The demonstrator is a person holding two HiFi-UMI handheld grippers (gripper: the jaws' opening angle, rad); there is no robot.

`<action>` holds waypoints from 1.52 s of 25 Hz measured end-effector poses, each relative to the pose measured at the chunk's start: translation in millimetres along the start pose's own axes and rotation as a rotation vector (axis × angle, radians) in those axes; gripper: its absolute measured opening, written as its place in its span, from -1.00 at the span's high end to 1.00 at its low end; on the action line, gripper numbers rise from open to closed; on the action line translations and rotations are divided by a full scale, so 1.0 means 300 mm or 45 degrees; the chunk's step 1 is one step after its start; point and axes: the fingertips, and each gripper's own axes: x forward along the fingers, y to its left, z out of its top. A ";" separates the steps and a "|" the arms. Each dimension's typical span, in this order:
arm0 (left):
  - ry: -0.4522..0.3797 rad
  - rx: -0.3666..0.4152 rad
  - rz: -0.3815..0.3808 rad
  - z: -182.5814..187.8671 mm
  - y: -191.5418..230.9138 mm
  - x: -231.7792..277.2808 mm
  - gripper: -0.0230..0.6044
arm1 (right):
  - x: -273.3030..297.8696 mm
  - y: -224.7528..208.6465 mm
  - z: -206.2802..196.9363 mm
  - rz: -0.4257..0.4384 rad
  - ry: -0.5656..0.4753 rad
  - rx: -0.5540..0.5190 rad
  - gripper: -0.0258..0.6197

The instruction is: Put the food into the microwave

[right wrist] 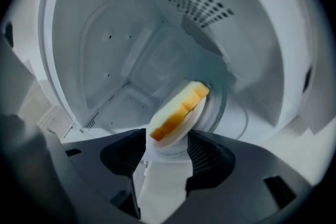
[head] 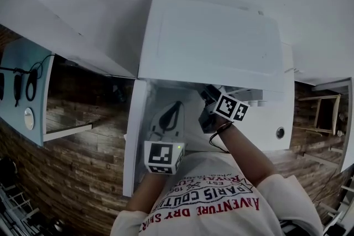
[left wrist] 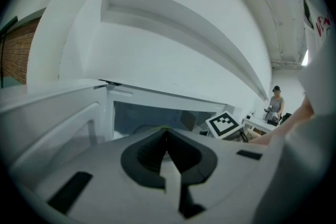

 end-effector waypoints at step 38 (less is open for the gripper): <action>-0.083 0.084 -0.035 0.117 -0.060 -0.043 0.91 | -0.336 0.285 -0.002 -0.090 0.132 -1.101 0.88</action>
